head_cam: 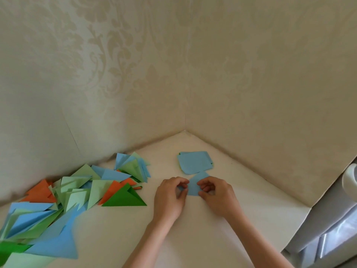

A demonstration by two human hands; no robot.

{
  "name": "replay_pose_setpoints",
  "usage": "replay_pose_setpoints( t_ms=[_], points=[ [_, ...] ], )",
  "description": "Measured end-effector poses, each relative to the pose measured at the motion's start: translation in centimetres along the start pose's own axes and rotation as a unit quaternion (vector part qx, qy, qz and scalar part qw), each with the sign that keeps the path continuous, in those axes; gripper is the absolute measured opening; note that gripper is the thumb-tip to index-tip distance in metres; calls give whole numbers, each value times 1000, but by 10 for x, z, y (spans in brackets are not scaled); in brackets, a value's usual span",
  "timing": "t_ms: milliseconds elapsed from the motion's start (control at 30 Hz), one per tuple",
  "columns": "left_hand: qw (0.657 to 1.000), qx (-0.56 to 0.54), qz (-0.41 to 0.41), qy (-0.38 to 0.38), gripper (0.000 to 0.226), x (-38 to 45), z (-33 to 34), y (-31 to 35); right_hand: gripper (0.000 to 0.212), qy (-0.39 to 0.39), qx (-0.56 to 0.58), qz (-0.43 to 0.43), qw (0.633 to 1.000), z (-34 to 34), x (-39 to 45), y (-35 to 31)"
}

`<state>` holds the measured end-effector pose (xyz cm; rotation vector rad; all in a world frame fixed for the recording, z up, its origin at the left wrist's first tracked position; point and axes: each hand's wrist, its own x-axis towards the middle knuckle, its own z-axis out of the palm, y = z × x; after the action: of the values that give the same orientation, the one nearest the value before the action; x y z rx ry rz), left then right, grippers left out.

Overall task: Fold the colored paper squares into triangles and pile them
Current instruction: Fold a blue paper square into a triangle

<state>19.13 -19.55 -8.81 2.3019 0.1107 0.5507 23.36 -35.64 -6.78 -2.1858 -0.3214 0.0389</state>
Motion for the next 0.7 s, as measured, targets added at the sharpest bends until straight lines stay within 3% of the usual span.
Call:
replay_pose_setpoints(
  t_ms=[167, 433, 567, 700],
  points=[
    [999, -34, -5, -15, 35, -5, -7, -2, 11, -39, -3, 6, 999, -10, -2, -1],
    [998, -32, 17, -44, 48, -10, -13, 4, 8, -8, -96, -67, 993, 7, -6, -5],
    [998, -32, 51, -4, 38, -10, -10, -1, 26, -32, -70, -93, 993, -7, -3, -9],
    [999, -29, 41, -1, 24, -10, -9, -1, 14, -30, -52, -109, 992, -11, -9, -4]
  ],
)
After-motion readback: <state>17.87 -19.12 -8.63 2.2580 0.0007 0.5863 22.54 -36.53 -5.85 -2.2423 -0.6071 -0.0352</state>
